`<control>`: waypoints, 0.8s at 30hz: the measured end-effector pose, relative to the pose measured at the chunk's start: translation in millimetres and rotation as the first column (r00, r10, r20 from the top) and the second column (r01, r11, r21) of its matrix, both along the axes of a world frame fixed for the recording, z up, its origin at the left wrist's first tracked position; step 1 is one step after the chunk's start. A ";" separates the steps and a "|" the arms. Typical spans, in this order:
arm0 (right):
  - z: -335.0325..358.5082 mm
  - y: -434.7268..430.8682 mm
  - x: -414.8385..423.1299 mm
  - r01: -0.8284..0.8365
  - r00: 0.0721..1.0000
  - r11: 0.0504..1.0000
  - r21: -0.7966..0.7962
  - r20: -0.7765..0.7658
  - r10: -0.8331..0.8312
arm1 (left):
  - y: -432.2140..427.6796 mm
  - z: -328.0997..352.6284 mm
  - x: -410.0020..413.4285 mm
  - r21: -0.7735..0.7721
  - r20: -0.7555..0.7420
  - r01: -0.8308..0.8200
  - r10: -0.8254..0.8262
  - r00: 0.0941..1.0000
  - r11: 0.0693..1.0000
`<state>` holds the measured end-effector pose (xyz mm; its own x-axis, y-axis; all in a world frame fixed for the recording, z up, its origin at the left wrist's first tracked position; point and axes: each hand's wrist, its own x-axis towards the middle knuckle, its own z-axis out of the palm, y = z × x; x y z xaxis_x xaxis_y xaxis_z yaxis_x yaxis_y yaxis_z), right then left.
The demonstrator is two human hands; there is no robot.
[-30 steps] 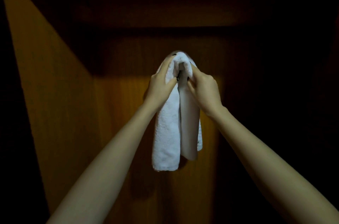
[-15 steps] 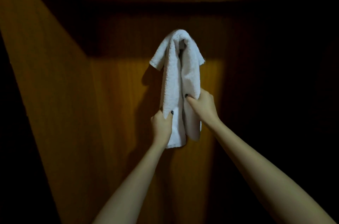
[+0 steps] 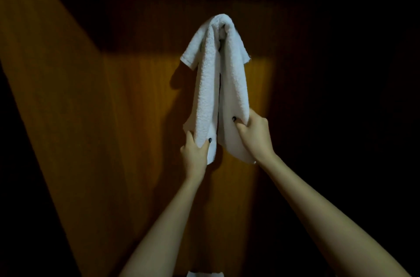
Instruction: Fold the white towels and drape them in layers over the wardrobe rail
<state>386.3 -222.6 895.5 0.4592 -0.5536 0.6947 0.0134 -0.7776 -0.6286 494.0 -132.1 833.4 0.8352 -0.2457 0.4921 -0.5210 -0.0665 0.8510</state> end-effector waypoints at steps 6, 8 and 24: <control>-42.4 6.4 5.6 -0.020 1.000 0.998 0.056 0.004 0.020 | 2.3 -3.4 3.5 -0.079 -0.076 -0.122 0.116 0.990 0.989; -55.0 6.6 5.6 -0.037 0.999 0.999 0.035 -0.004 0.037 | 2.1 -3.1 3.5 -0.116 -0.106 -0.146 0.134 0.985 0.982; -86.1 -2.9 21.1 -0.173 0.975 0.974 0.147 -0.112 0.190 | 0.3 -39.5 -8.0 0.116 -0.010 0.251 -0.251 0.968 0.961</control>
